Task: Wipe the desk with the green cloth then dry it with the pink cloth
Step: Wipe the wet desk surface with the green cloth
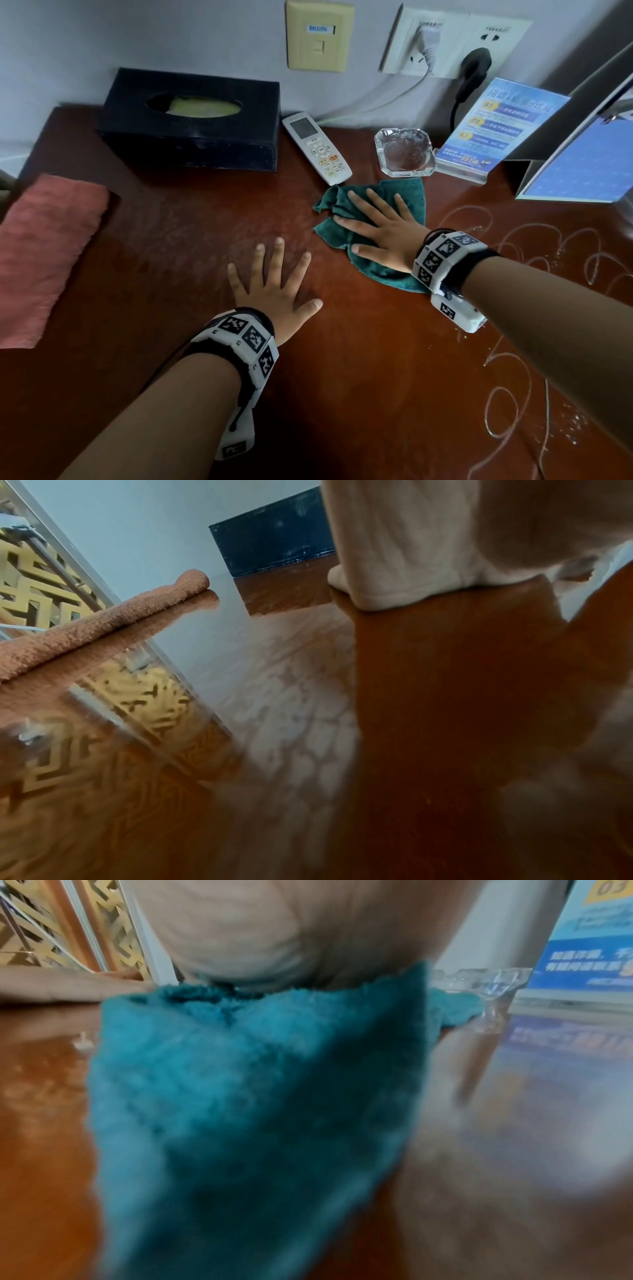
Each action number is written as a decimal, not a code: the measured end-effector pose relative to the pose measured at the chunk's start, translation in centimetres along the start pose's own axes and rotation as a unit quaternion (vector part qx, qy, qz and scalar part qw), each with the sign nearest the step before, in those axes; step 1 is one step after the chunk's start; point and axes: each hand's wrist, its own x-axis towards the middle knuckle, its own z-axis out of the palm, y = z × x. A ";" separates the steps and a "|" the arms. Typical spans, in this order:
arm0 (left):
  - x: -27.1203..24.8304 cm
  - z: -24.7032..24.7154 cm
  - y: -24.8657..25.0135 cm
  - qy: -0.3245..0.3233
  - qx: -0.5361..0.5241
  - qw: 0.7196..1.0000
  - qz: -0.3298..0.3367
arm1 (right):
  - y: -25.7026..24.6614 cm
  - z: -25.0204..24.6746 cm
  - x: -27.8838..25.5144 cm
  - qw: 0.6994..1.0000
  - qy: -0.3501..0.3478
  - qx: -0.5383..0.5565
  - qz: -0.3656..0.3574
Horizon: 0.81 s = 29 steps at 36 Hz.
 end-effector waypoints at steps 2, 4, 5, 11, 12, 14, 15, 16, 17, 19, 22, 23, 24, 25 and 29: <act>0.0 0.0 0.0 -0.002 0.000 1.000 0.000 | -0.2 -0.2 0.3 1.000 0.003 0.003 0.018; 0.1 0.0 0.0 -0.004 -0.002 1.000 0.000 | -0.3 -0.3 0.7 0.999 0.012 0.012 0.040; 0.0 0.0 0.0 -0.004 -0.002 1.000 0.000 | -0.4 -0.4 0.8 0.998 0.016 0.016 0.052; 0.0 0.0 0.0 -0.001 0.002 1.000 -0.002 | -0.5 -0.3 1.5 0.989 0.026 0.062 0.132; 0.0 0.0 0.0 0.000 0.002 1.000 -0.003 | -0.5 -0.3 1.6 0.986 0.026 0.072 0.149; 0.0 0.0 0.0 0.002 0.002 1.000 -0.004 | -0.5 -0.4 1.6 0.980 0.023 0.088 0.177; 0.0 0.0 0.0 0.003 0.002 1.000 -0.005 | -0.6 -0.4 1.6 0.978 0.022 0.094 0.188; 0.0 0.1 0.0 0.005 0.001 1.000 -0.006 | -0.6 -0.4 1.5 0.975 0.022 0.099 0.197; 0.0 0.1 0.0 0.006 0.000 1.000 -0.006 | -0.6 -0.4 1.4 0.973 0.024 0.104 0.206; 0.0 0.1 0.0 0.006 -0.001 1.000 -0.006 | -0.6 -0.3 1.2 0.968 0.028 0.111 0.223; 0.0 0.1 0.0 0.010 -0.001 1.000 -0.006 | -0.7 -0.2 0.7 0.962 0.025 0.122 0.244; 0.0 0.1 0.0 0.011 -0.002 1.000 -0.006 | -0.8 -0.1 0.5 0.959 0.024 0.126 0.252; 0.0 0.1 0.0 0.011 -0.001 1.000 -0.006 | -1.0 -0.1 0.3 0.956 0.024 0.131 0.260; -0.1 0.0 0.0 0.011 -0.001 1.000 -0.006 | -1.2 -0.1 0.0 0.954 0.023 0.136 0.267; -0.1 0.0 0.1 0.011 0.005 1.000 -0.008 | -2.3 0.0 -1.0 0.945 0.015 0.151 0.290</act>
